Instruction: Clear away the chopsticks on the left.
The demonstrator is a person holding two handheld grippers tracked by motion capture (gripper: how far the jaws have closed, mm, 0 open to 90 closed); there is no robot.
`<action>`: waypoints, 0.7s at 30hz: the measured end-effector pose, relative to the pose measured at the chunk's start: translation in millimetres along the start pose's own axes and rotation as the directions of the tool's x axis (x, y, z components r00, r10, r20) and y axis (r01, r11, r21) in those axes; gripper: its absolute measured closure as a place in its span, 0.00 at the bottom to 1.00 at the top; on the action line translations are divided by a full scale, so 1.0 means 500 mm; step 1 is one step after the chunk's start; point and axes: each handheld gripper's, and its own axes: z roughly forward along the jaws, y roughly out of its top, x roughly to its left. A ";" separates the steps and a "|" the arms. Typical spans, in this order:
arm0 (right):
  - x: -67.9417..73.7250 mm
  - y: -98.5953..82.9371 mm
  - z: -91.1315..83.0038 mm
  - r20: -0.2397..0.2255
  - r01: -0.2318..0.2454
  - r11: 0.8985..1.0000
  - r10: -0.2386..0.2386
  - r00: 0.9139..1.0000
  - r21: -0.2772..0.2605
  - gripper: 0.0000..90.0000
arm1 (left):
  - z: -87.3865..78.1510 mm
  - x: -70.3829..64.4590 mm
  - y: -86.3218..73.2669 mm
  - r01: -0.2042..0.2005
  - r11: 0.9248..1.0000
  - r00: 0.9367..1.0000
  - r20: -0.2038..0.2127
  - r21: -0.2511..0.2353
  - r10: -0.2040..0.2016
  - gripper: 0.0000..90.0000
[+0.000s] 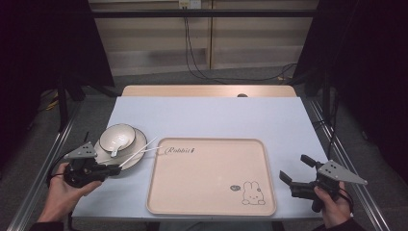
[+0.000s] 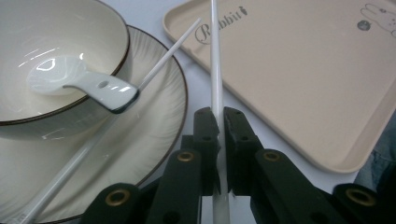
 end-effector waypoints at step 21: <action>0.000 0.001 0.000 -0.003 -0.005 1.000 0.005 1.000 0.001 0.02 | 0.030 -0.124 0.014 0.219 0.968 0.972 -0.064 -0.122 -0.228 0.94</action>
